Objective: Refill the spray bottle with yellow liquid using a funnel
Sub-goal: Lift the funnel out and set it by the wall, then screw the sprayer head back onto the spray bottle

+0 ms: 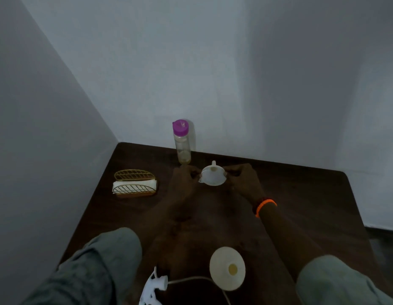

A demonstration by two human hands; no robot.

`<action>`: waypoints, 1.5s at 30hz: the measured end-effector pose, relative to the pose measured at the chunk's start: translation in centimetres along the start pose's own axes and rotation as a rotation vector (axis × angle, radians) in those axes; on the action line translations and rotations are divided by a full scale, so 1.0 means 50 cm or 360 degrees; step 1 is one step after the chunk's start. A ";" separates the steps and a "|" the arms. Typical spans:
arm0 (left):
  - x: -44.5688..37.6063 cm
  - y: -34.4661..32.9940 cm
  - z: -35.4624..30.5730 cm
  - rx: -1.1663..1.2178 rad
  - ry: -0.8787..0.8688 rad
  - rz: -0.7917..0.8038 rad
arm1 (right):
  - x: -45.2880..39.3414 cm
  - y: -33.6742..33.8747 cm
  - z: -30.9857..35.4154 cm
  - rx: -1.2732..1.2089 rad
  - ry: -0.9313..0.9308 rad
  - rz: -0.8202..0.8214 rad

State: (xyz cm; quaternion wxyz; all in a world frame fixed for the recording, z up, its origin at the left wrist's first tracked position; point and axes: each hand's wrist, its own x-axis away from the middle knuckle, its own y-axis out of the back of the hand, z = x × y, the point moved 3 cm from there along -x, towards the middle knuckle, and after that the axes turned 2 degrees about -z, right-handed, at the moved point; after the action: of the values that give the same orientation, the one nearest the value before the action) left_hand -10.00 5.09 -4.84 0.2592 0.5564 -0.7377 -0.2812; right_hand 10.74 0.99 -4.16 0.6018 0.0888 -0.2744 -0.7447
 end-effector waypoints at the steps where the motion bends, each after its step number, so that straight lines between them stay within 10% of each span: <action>1: -0.012 -0.009 0.009 -0.0011 0.0020 -0.0001 | -0.014 -0.005 -0.003 0.0006 -0.0014 0.0001; 23: -0.069 -0.057 0.077 -0.0072 0.0115 -0.0008 | -0.103 -0.039 -0.063 -0.0015 -0.0224 -0.0028; 36: 0.436 0.053 0.192 0.0159 0.0707 0.0046 | 0.315 0.073 -0.194 -0.0261 -0.0805 -0.0380; 45: 0.538 0.012 0.222 0.0072 0.0649 0.0201 | 0.530 -0.004 -0.192 -0.0168 -0.0992 0.0255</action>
State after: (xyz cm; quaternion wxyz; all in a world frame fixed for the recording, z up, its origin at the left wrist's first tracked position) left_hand -24.74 -19.40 -10.42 0.4077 0.5602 -0.7094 -0.1293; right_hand 8.16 -26.93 -7.03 0.5494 -0.1967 -0.4126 -0.6994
